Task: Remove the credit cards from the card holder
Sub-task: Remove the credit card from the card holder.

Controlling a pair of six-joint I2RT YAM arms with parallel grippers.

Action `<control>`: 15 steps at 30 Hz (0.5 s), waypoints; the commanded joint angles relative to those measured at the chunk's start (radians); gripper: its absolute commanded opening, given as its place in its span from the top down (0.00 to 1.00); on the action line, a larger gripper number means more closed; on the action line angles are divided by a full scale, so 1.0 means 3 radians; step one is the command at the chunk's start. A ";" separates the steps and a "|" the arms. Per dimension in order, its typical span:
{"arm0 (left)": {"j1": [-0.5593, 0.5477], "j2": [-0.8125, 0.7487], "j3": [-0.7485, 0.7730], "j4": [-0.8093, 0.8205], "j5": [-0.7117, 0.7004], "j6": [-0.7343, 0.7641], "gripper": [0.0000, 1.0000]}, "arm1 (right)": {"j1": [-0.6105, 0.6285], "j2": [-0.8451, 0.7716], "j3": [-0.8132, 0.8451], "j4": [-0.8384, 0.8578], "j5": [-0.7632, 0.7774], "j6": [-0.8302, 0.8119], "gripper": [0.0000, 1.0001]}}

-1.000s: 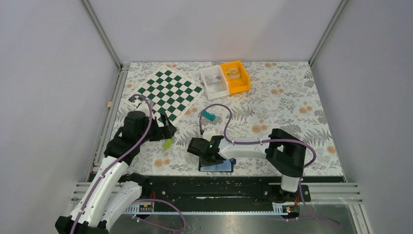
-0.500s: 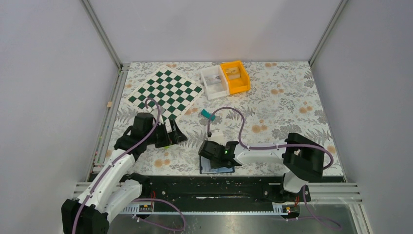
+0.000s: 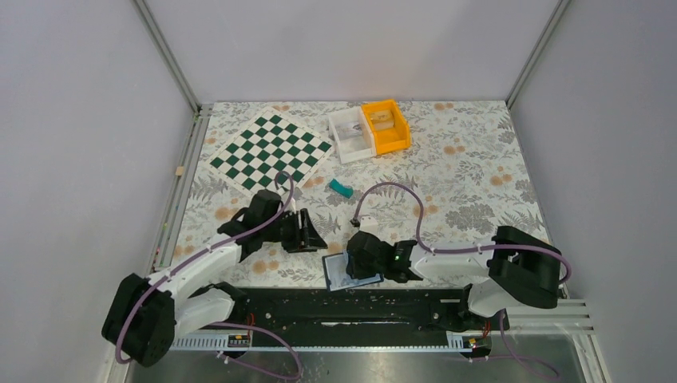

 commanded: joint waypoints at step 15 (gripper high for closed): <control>-0.0794 0.1288 0.0173 0.1315 -0.0109 -0.0470 0.87 | -0.0354 -0.0634 -0.0866 0.1148 -0.0432 0.0186 0.66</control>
